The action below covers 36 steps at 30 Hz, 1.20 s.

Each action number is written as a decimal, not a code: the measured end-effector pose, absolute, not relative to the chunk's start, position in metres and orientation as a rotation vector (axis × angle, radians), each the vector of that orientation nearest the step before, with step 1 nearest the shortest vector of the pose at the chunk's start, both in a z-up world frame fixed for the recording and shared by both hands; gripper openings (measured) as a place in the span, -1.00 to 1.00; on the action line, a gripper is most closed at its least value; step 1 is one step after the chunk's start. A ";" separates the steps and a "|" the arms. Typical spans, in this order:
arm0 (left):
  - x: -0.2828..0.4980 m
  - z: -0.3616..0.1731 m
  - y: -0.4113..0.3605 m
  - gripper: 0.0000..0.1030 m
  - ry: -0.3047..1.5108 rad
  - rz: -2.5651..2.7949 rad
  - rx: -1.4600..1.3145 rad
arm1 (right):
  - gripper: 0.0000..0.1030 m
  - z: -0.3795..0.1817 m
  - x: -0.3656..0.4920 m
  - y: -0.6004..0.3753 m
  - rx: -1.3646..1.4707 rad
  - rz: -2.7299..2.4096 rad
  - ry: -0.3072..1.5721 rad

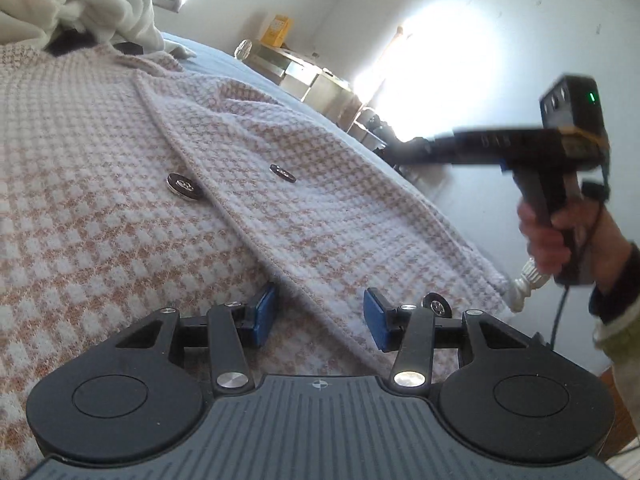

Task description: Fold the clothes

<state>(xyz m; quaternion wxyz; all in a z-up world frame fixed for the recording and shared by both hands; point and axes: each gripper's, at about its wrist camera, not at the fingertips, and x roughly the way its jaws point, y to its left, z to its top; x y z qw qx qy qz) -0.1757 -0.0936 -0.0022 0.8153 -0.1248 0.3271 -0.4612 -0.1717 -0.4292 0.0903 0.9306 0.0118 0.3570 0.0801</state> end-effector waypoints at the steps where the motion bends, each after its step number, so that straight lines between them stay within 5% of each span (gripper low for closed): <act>1: -0.175 -0.001 -0.093 -0.09 0.711 -0.977 -0.268 | -0.41 0.079 -0.181 -0.432 0.032 0.146 0.755; 6: -0.181 0.008 -0.083 -0.06 0.789 -0.972 -0.300 | -0.39 0.060 -0.254 -0.479 0.301 0.027 0.686; 9: -0.191 0.012 -0.080 0.03 0.852 -1.016 -0.354 | -0.11 0.064 -0.311 -0.507 0.546 -0.004 0.563; 15: -0.211 0.005 -0.093 -0.01 0.926 -1.005 -0.409 | -0.03 0.041 -0.370 -0.506 0.728 -0.030 0.525; 18: -0.215 0.006 -0.099 -0.14 0.934 -0.955 -0.396 | -0.02 0.025 -0.383 -0.501 0.797 -0.037 0.517; 23: -0.209 0.005 -0.095 -0.81 0.979 -0.869 -0.425 | -0.01 -0.001 -0.392 -0.492 0.942 0.032 0.490; 25: -0.205 0.003 -0.091 -0.84 1.006 -0.848 -0.465 | 0.00 -0.012 -0.391 -0.492 0.988 0.025 0.491; 31: -0.210 0.007 -0.096 -0.82 1.025 -0.875 -0.433 | 0.00 -0.036 -0.390 -0.502 1.151 0.014 0.402; 34: -0.213 0.005 -0.099 -0.54 1.068 -0.894 -0.443 | -0.01 -0.038 -0.392 -0.512 1.186 -0.018 0.331; 36: -0.215 0.003 -0.103 -0.54 1.065 -0.885 -0.436 | -0.03 -0.039 -0.391 -0.517 1.209 -0.024 0.291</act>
